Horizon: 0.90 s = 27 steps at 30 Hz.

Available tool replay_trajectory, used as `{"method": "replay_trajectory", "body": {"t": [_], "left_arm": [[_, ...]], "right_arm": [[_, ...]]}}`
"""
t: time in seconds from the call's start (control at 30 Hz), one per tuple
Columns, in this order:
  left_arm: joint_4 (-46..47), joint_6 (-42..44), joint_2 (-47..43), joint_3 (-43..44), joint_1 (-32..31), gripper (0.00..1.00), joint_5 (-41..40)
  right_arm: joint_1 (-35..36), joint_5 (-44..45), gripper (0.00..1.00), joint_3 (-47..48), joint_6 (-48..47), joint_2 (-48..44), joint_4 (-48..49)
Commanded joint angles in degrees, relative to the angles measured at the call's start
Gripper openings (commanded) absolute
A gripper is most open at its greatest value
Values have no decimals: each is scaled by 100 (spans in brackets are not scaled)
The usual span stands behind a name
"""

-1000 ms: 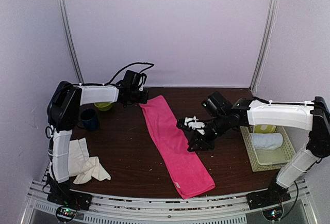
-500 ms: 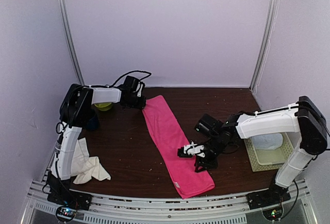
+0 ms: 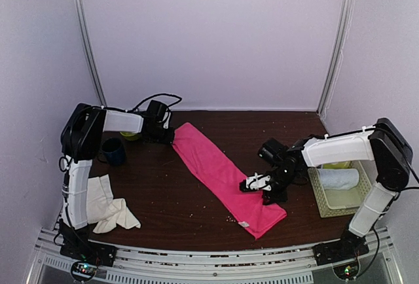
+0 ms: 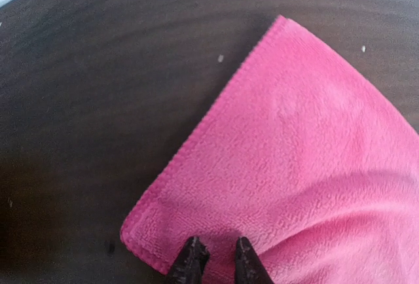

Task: Roll the towels
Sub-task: Move the towel to the center of the board.

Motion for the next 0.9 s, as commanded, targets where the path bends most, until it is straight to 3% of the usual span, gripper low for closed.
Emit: {"method": "replay_trajectory", "body": {"t": [0.0,0.27,0.53,0.67,0.87], "left_arm": [[-394,-177,-736,-1058,68,20,-214],[-54,-607,-2290,-3193,59,19,-114],[-236,-972,-3823,-4683,59,18,-298],[-476,-946,-4292,-4898,59,19,-422],[-685,-611,-5031,-4494,59,24,-342]], "right_arm": [[-725,764,29,476,-1164,494,-693],[-1341,1269,30,1818,-1960,1525,-883],[-1356,1283,33,2191,-2459,1263,-1367],[-1349,725,36,2249,-2372,767,-2024],[-1370,282,37,1685,-1731,8,-2349]]}}
